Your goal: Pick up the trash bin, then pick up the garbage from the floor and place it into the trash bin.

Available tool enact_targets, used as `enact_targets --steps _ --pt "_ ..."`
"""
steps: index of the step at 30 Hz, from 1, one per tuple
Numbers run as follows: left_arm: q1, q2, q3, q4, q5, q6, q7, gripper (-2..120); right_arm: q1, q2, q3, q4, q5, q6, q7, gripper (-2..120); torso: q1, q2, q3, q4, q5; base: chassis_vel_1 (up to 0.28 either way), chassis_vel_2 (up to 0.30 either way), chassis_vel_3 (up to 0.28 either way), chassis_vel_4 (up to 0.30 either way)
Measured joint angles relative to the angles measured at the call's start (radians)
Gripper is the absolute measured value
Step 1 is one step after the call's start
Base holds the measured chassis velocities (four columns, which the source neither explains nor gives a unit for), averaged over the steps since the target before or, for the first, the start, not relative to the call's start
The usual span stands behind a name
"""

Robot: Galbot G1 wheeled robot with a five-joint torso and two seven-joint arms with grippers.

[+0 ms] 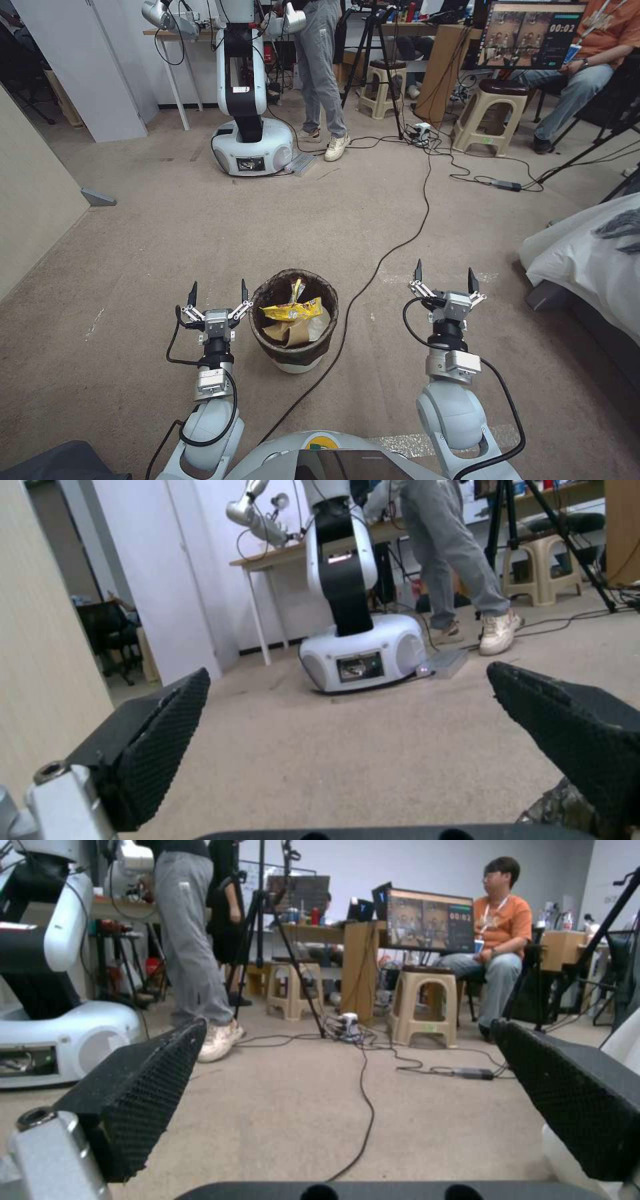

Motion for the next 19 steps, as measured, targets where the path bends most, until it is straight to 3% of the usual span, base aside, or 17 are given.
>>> enact_targets --steps 19 --pt "-0.002 0.002 0.002 0.000 -0.008 0.006 -0.003 100 0.001 -0.001 -0.002 -0.001 0.002 -0.002 0.000 100 0.000 0.000 0.000 0.0000 -0.0001 0.000 0.000 0.000 0.000"
